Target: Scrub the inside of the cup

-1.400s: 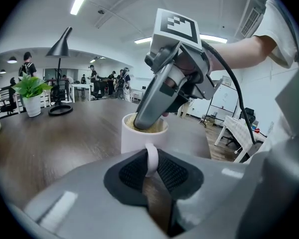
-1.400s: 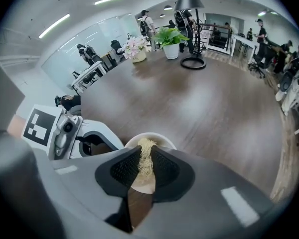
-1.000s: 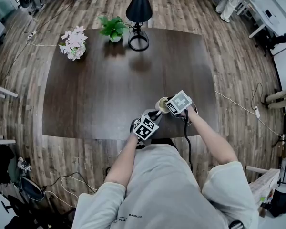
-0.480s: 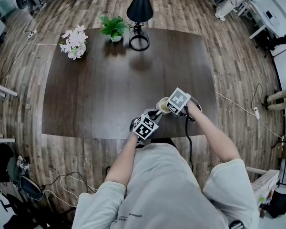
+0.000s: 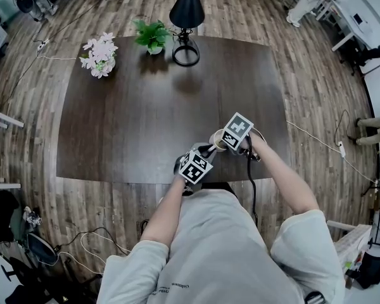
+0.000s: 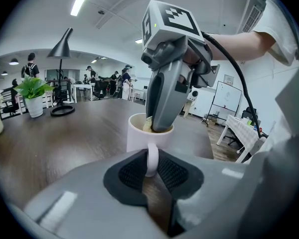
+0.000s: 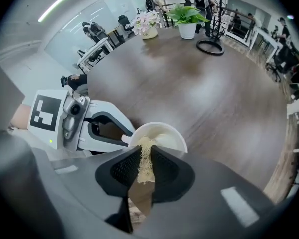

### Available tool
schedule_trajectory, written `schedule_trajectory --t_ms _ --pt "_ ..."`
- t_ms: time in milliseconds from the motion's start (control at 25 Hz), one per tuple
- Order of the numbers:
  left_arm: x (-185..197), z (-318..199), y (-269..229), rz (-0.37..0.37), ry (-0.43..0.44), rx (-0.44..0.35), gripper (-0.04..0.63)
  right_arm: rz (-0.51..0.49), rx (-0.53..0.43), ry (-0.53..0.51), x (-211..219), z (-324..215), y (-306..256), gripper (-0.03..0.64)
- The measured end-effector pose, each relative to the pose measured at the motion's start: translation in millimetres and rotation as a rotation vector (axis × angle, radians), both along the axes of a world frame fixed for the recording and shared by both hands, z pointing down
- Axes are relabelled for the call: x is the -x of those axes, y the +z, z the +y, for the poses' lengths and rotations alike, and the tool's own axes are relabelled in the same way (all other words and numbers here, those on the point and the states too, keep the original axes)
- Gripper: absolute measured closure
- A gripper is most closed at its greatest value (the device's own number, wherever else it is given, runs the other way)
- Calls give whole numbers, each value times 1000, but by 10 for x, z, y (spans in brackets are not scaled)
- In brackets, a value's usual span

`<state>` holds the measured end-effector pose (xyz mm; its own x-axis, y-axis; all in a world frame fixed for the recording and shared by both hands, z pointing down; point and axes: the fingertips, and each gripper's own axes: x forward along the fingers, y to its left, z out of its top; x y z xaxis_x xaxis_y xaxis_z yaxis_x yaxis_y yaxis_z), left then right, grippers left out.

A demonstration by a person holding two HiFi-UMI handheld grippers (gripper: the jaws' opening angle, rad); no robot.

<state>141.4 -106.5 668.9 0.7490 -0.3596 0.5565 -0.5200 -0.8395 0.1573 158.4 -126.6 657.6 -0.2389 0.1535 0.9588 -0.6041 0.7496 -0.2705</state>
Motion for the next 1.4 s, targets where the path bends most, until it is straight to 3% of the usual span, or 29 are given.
schedule_trajectory --t_ms 360,560,880,1080,1400 --pt "-16 -12 -12 10 -2 -9 535 -113 8 151 76 -50 27 532" --pt "-9 7 21 -5 13 0 538 -150 -36 226 62 -153 9 532" --pt "-1 2 23 1 17 4 540 -146 -159 270 -34 -366 -127 532" --pt "7 -7 13 5 16 6 540 -150 -188 261 -95 -428 -246 529" --pt "28 -19 25 8 11 15 541 -290 -189 324 -155 -498 -581 529"
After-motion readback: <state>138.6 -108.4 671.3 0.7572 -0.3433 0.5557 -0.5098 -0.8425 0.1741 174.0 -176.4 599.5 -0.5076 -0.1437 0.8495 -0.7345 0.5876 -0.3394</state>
